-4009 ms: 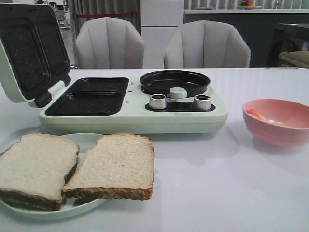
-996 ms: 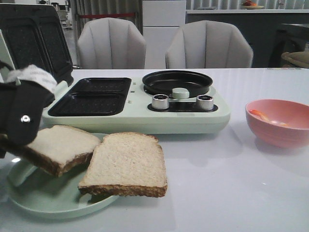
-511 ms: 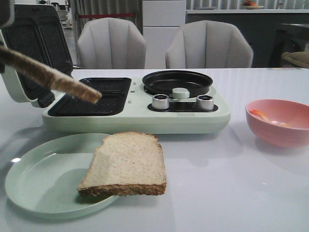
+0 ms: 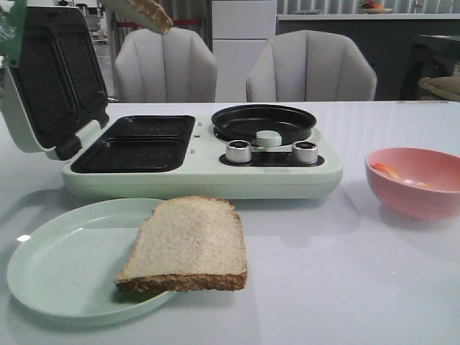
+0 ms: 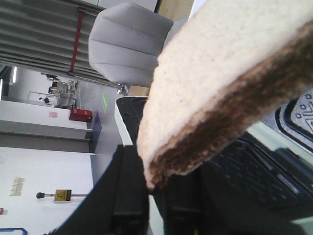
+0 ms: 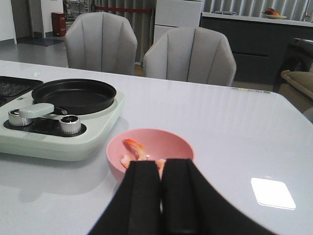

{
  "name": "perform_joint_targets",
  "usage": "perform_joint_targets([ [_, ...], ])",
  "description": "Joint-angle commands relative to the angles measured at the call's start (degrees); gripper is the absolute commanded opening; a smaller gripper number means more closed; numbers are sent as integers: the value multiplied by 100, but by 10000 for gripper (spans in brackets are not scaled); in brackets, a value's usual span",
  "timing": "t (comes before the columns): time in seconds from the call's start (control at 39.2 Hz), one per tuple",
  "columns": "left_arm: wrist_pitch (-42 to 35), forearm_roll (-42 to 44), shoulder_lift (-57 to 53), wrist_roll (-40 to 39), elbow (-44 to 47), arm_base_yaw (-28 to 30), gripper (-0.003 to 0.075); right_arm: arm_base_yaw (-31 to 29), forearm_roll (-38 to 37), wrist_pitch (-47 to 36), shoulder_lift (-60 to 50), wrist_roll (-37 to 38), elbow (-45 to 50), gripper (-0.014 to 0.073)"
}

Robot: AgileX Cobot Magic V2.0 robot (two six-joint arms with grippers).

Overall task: Make breakfast with bread and shrimp
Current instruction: 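Lower the held bread into the sandwich maker well and release it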

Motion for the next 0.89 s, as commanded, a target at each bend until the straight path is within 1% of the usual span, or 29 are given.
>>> perform_joint_targets([
  [0.0, -283, 271, 239, -268, -494, 372, 114, -18, -77, -449, -114, -7, -111, 164],
  [0.2, -687, 271, 1112, -492, -1084, 935, 114, -18, -77, -449, -114, -7, -111, 164],
  [0.38, -1025, 271, 1839, -554, -1422, 1181, 114, -18, -77, -449, -114, -7, -111, 164],
  [0.61, -1131, 271, 2623, -1073, -1936, 1254, 114, -18, -77, -449, -114, -7, -111, 164],
  [0.87, -1163, 271, 3155, -1311, -2252, 1254, 116, -18, -77, -449, -114, -7, -111, 164],
])
